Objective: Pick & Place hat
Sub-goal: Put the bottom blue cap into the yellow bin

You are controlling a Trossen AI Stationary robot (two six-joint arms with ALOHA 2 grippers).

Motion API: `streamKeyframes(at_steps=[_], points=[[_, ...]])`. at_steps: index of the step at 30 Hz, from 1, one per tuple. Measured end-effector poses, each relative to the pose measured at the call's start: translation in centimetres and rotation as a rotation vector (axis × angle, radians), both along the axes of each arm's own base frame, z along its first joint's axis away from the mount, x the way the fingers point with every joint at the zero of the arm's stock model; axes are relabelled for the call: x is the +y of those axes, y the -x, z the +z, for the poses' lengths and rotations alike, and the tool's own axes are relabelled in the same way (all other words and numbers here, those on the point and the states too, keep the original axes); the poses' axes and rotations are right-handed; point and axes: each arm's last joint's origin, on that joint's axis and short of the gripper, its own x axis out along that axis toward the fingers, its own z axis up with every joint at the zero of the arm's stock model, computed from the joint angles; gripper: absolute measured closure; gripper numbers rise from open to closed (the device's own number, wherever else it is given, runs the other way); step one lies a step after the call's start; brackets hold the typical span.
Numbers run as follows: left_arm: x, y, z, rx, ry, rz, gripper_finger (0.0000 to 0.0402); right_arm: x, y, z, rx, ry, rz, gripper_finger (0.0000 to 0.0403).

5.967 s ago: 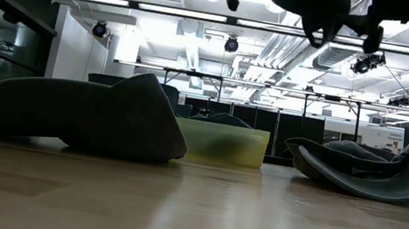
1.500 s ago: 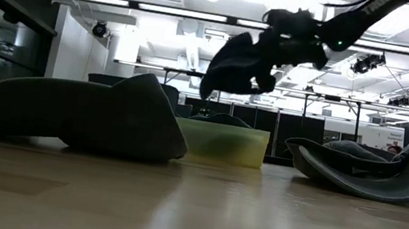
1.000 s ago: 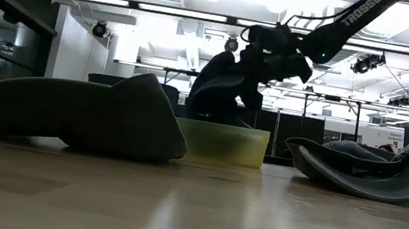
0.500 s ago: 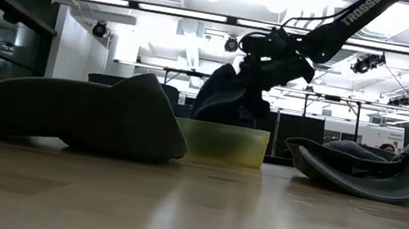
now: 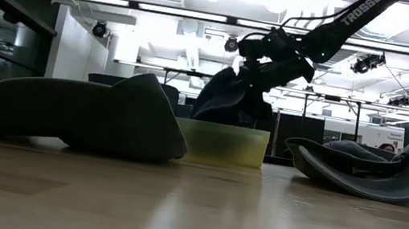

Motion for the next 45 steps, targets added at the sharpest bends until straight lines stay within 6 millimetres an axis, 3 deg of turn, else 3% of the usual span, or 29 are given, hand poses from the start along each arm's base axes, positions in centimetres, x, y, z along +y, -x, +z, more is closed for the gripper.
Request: streamKeyframes(at_steps=[11, 15, 33, 45], points=[[0.0, 0.0, 0.0, 0.000, -0.001, -0.003, 0.0166, 0.1, 0.0, 0.0, -0.001, -0.031, 0.003, 0.0208], [0.0, 0.0, 0.0, 0.000, -0.002, -0.016, 0.0166, 0.3, 0.0, 0.1, -0.027, -0.061, 0.053, 0.0177], [0.0, 0.0, 0.0, 0.007, 0.006, -0.017, 0.0166, 0.3, 1.0, 0.5, 0.013, -0.049, 0.073, 0.0171], [0.0, 0.0, 0.0, 0.007, 0.007, -0.005, 0.0166, 1.4, 3.9, 2.7, 0.242, 0.001, -0.135, 0.0171]])
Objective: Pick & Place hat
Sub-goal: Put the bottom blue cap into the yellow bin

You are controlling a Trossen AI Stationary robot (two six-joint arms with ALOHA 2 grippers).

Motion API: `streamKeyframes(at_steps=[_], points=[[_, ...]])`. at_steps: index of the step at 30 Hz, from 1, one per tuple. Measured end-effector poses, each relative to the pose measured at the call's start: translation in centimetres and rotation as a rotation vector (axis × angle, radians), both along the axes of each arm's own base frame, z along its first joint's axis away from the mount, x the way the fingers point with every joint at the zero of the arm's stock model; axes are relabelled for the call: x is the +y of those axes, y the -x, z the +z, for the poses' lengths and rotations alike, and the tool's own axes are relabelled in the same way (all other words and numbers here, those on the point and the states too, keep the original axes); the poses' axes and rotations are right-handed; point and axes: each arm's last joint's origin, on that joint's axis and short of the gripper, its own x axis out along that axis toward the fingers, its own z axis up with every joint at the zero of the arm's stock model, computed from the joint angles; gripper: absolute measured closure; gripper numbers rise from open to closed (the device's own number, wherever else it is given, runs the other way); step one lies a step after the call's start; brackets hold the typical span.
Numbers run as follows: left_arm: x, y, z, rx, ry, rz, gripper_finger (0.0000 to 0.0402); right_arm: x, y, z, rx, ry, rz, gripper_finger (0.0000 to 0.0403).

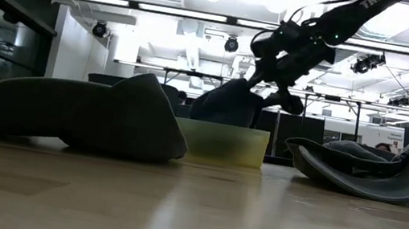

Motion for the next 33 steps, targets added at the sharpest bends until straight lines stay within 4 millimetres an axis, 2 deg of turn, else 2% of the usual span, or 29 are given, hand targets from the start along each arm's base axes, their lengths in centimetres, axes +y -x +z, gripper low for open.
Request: streamKeyframes(at_steps=[5, 14, 25, 29, 33], points=[[0.0, 0.0, 0.0, -0.001, 0.000, 0.007, 0.0166, 0.1, 0.6, 0.2, 0.084, 0.033, -0.097, 0.0171], [0.0, 0.0, 0.0, 0.000, 0.000, 0.008, 0.0166, 0.4, 1.5, 0.3, 0.189, 0.064, -0.154, 0.0171], [0.0, 0.0, 0.0, -0.001, 0.000, 0.009, 0.0166, 0.9, 2.5, 2.8, 0.155, 0.167, -0.194, 0.0173], [0.0, 0.0, 0.0, -0.001, 0.000, 0.009, 0.0166, 1.4, 2.6, 3.6, 0.134, 0.207, -0.166, 0.0200], [0.0, 0.0, 0.0, -0.001, 0.000, 0.009, 0.0166, 2.0, 3.1, 4.3, 0.145, 0.245, -0.116, 0.0264]])
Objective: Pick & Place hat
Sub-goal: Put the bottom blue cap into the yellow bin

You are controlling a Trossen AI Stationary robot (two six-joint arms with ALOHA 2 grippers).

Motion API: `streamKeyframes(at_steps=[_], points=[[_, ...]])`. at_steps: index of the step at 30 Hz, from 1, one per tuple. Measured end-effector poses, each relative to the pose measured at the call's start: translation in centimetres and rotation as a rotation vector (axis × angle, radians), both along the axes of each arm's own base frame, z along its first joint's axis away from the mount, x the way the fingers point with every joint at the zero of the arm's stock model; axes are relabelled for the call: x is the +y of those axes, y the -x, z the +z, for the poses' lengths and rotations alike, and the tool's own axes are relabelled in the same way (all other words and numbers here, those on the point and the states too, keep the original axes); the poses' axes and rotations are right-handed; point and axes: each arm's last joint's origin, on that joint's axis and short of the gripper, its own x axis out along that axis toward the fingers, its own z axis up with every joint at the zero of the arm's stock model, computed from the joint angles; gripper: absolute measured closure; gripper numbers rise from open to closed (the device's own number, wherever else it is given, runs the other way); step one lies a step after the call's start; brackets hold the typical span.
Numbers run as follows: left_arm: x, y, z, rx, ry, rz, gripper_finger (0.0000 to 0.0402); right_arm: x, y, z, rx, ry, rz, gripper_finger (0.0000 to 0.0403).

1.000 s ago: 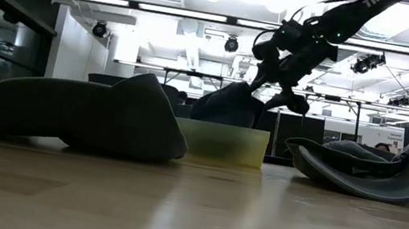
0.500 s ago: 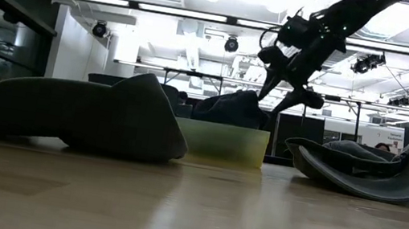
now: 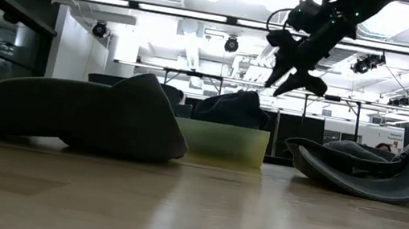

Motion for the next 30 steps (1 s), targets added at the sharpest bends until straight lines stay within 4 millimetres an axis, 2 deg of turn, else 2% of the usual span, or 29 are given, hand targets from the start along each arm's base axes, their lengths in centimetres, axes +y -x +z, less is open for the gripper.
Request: streamKeyframes(at_steps=[4, 6, 15, 23, 30], points=[[0.0, 0.0, 0.0, 0.000, 0.000, 0.000, 0.0166, 0.5, 0.5, -0.1, 0.058, 0.000, 0.068, 0.0370], [0.0, 0.0, 0.0, 0.000, 0.000, 0.000, 0.0166, 0.8, 0.5, -0.7, 0.087, 0.005, 0.100, 0.0391], [0.0, 0.0, 0.0, 0.000, 0.000, 0.000, 0.0166, 0.9, -0.6, -2.7, 0.103, 0.001, 0.116, 0.0401], [0.0, 0.0, 0.0, 0.000, 0.000, 0.000, 0.0166, -0.2, -1.3, -4.2, 0.114, -0.016, 0.086, 0.0402], [0.0, 0.0, 0.0, 0.001, 0.000, -0.001, 0.0166, -1.9, -1.9, -5.4, 0.078, 0.005, 0.013, 0.0402]])
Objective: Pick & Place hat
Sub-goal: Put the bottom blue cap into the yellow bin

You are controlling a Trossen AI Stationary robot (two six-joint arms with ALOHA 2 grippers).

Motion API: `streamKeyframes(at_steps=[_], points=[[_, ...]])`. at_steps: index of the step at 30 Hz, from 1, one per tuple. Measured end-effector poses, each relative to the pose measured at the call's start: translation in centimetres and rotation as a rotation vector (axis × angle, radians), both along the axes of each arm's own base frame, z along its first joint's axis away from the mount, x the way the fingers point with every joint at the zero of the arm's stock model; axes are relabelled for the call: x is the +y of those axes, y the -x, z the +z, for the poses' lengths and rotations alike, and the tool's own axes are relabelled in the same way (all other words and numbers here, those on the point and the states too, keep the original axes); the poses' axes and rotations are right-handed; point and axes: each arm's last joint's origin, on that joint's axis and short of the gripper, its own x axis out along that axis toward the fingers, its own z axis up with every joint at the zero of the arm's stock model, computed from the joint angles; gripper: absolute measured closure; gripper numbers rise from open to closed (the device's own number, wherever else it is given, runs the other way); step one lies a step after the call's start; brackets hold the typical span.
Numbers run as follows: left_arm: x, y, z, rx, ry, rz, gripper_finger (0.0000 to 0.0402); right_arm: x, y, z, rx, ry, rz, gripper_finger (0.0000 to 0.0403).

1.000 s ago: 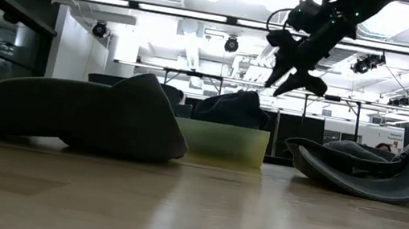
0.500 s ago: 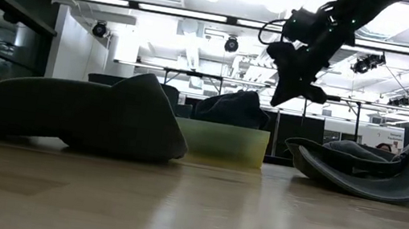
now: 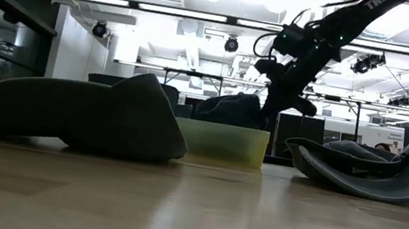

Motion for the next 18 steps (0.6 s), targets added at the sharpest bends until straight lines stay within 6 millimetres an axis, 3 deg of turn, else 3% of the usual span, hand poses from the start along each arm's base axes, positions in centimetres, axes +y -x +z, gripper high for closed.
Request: streamKeyframes(at_steps=[12, 18], points=[[0.0, 0.0, -0.1, 0.006, 0.003, 0.000, 0.0166, -1.6, -1.6, -1.8, -0.090, 0.034, -0.010, 0.0403], [0.0, 0.0, -0.1, 0.006, 0.003, 0.000, 0.0166, -2.1, -2.4, -3.9, -0.084, -0.010, 0.010, 0.0403]])
